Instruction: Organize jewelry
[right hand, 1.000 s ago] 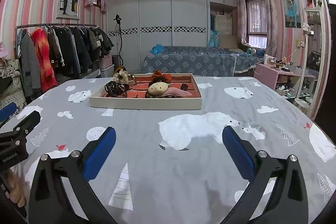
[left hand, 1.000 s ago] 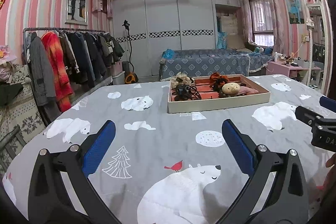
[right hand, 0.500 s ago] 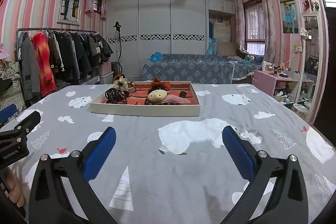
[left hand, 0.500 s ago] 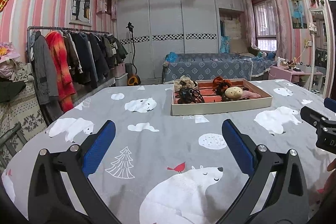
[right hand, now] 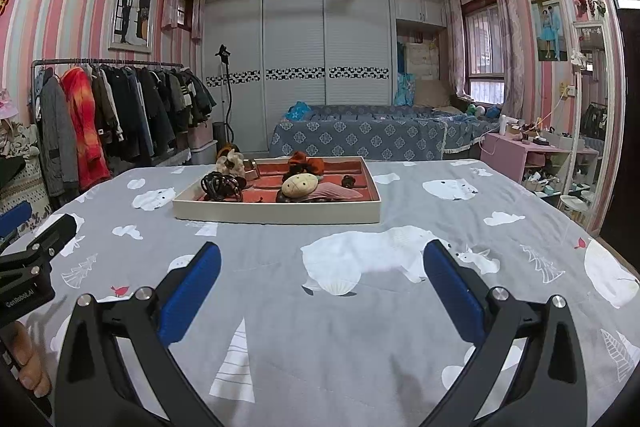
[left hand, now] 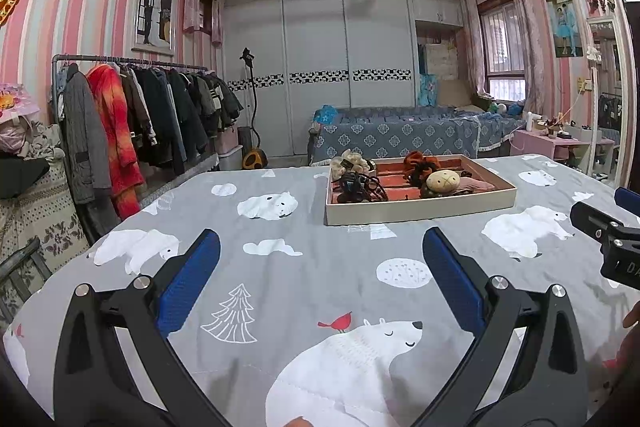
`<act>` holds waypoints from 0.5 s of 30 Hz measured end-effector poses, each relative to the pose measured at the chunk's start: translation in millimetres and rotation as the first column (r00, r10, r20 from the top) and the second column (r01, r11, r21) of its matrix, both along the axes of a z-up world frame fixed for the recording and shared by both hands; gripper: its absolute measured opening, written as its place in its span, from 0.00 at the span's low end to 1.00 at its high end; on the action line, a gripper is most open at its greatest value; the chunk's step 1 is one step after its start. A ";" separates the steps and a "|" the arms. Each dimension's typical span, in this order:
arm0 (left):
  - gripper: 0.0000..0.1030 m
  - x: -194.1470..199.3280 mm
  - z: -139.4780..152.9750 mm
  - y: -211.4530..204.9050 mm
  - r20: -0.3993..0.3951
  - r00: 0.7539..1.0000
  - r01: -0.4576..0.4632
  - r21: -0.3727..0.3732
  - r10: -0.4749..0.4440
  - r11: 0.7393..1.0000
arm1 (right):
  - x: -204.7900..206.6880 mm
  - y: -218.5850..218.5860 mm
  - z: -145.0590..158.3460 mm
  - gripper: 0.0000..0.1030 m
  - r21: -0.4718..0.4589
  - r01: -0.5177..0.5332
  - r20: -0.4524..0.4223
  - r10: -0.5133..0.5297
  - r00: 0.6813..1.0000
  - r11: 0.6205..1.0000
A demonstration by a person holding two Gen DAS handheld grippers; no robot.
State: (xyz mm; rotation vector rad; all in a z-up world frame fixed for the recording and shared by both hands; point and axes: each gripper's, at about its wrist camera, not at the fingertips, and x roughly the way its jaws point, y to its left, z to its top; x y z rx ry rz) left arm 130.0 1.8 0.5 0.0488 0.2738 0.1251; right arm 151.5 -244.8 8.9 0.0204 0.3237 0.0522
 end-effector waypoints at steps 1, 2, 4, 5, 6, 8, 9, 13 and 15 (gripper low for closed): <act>0.95 -0.5 0.3 0.0 0.001 1.000 0.002 0.000 -0.002 1.000 | -0.2 -0.1 0.2 0.96 0.001 0.000 0.001 0.000 1.000 1.000; 0.95 -1.0 0.7 -0.2 0.001 1.000 0.003 0.000 -0.003 1.000 | -0.3 0.0 0.2 0.96 0.001 0.000 0.001 0.000 1.000 1.000; 0.95 -0.9 0.4 -0.2 -0.001 1.000 0.003 -0.003 -0.003 1.000 | -0.2 -0.1 0.1 0.96 0.000 0.000 -0.001 0.000 1.000 1.000; 0.95 -0.4 0.7 -0.7 -0.005 1.000 0.005 -0.005 -0.005 1.000 | -0.3 0.0 0.1 0.96 0.000 0.000 -0.001 0.000 1.000 1.000; 0.95 -0.6 0.7 -0.6 -0.008 1.000 0.005 -0.007 -0.005 1.000 | -0.2 -0.1 0.0 0.96 0.000 0.000 -0.001 0.000 1.000 1.000; 0.95 0.3 0.8 -0.9 -0.013 1.000 0.006 -0.010 -0.006 1.000 | -0.6 0.0 0.2 0.96 0.001 0.000 -0.001 0.000 1.000 1.000; 0.95 0.1 0.7 -1.0 -0.015 1.000 0.007 -0.011 -0.007 1.000 | -0.4 0.0 0.3 0.96 0.001 0.000 -0.002 0.000 1.000 1.000; 0.95 2.8 1.3 0.8 -0.020 1.000 0.007 -0.016 -0.008 1.000 | -1.1 0.7 0.7 0.96 0.002 0.001 -0.002 -0.001 1.000 1.000; 0.95 2.9 1.2 1.0 -0.020 1.000 0.007 -0.015 -0.008 1.000 | -0.4 0.2 0.8 0.96 0.002 0.000 -0.003 0.000 1.000 1.000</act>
